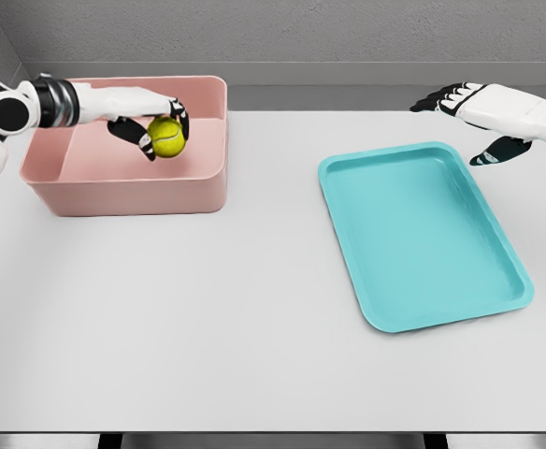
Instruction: Put the tennis from the blue tray into the pink basket with both arms
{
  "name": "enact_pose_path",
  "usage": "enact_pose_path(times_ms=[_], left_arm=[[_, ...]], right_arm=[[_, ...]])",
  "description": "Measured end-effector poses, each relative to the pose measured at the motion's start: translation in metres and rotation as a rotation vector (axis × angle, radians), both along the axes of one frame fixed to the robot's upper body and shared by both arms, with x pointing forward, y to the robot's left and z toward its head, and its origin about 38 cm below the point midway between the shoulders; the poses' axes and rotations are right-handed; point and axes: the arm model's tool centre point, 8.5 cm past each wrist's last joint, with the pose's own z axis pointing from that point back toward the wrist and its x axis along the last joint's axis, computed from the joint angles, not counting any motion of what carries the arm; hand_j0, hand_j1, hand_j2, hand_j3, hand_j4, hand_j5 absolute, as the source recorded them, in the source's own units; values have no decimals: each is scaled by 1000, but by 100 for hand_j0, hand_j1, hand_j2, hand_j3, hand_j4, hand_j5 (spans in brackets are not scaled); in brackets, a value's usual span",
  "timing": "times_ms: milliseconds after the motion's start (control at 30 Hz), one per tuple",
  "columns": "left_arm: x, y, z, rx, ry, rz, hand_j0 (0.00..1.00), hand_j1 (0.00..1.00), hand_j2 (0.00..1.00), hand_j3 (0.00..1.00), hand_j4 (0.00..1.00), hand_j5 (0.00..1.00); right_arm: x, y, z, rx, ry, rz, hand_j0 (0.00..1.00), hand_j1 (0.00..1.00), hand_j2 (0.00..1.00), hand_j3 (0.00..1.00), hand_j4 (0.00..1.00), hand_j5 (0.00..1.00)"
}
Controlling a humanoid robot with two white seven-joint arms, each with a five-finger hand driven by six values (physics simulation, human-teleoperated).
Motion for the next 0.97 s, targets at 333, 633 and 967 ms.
enact_pose_path(times_ms=[333, 633, 967], left_arm=[[2, 2, 2, 5, -4, 9, 83, 83, 83, 83, 83, 83], [-13, 1, 6, -42, -34, -43, 100, 100, 100, 100, 100, 100], [-89, 60, 33, -135, -73, -111, 100, 100, 100, 100, 100, 100]], right_arm=[[-1, -3, 1, -3, -1, -5, 100, 100, 100, 100, 100, 100], [0, -4, 2, -5, -4, -6, 100, 100, 100, 100, 100, 100], [-1, -4, 3, -6, -5, -6, 100, 100, 100, 100, 100, 100]])
